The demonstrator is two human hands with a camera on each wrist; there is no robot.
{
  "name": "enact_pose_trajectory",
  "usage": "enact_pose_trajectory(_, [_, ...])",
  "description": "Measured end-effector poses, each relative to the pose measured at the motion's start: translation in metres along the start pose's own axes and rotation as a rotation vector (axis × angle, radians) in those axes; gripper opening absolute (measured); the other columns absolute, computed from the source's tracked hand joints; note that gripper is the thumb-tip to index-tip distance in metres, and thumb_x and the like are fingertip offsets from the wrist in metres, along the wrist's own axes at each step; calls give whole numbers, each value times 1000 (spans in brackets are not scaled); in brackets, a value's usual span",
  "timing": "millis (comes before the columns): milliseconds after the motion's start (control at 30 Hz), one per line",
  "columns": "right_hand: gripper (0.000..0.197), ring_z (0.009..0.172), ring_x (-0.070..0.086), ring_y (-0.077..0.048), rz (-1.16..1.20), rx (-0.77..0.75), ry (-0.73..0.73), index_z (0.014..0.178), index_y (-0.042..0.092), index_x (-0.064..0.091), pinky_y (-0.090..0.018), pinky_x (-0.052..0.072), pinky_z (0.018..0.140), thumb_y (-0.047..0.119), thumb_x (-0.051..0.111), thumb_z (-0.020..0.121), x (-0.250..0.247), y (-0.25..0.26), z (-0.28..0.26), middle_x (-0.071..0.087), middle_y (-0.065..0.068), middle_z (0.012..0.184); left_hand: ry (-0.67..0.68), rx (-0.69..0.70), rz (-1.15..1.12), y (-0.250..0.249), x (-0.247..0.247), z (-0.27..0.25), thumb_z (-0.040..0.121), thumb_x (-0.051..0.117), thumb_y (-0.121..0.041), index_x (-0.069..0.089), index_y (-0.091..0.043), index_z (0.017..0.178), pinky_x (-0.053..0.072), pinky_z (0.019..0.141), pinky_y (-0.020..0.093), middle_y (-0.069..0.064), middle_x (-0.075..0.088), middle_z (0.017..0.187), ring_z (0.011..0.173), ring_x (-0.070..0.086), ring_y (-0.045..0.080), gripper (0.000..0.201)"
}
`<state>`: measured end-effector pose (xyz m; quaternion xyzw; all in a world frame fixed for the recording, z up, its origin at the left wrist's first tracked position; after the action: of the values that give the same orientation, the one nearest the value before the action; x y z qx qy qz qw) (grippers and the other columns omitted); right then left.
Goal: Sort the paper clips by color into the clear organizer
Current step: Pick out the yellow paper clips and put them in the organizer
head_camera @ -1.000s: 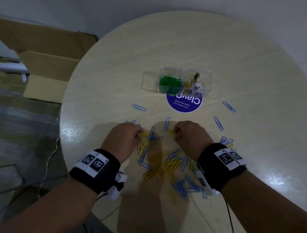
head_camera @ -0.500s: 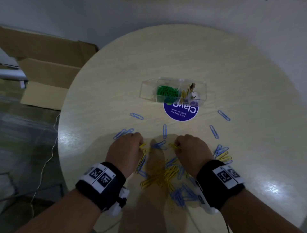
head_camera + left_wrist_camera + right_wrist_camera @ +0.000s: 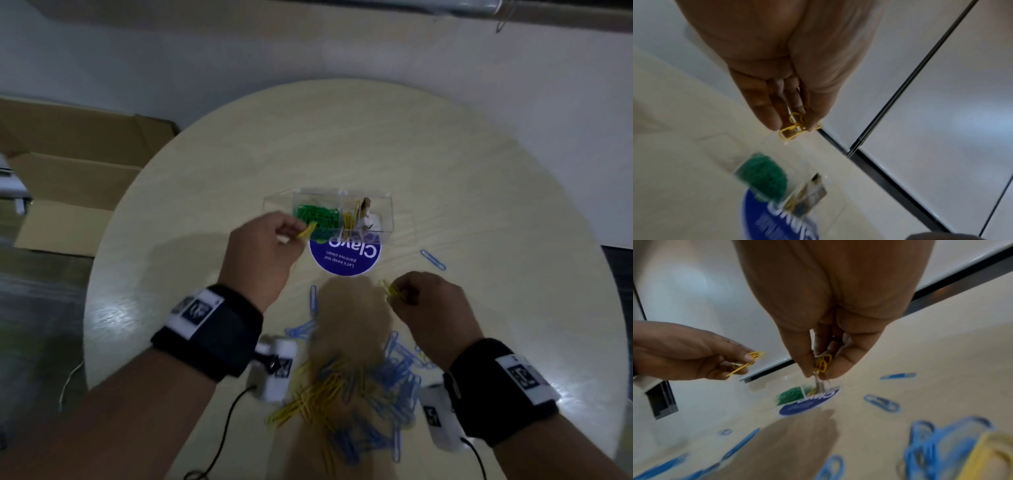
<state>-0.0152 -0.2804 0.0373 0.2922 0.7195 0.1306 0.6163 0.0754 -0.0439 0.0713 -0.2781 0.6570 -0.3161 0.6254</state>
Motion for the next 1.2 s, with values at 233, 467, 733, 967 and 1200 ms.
enact_pose_trajectory(233, [9,72,62,-21,47,29,-111,75,24,65,-28,44,65,22,74,74,-33,-9,26,67,1,73,-20,119,46,-53,51,64,82,69,-14,72,-21,92,53,76,25,-5,72,88,77,65,11,13])
enact_pose_trajectory(467, [9,69,64,-18,82,24,-102,78,18,68,-30,49,66,24,73,76,-40,8,54,67,3,68,50,123,159,-47,71,62,94,57,-26,68,-14,114,52,91,36,3,70,110,100,65,19,25])
enact_pose_trajectory(733, [21,81,65,-26,105,-6,-52,89,11,70,-40,55,78,30,71,80,-24,55,112,71,-7,88,-45,41,-32,-14,13,22,97,53,-25,69,-23,104,56,80,34,-7,70,99,84,67,9,17])
enact_pose_trajectory(967, [32,85,71,-21,257,53,-99,101,12,72,-41,56,84,38,67,82,-35,52,100,74,-8,93,2,-16,59,35,-22,-42,96,56,-29,68,-28,101,55,77,33,-9,68,96,83,64,7,13])
enact_pose_trajectory(1200, [18,74,62,-7,30,-163,-25,101,24,71,-20,41,75,23,68,83,14,35,-33,72,3,94,322,178,370,80,-12,-150,85,52,-34,68,-28,102,43,86,27,-13,61,101,94,56,16,24])
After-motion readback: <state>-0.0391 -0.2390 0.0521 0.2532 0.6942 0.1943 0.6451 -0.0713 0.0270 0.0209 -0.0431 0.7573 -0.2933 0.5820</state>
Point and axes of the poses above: each hand's wrist, its own z-axis towards the middle knuckle, its own x-axis out of the palm, y = z × x, the point moved 6 cm from there along z, towards the middle knuckle
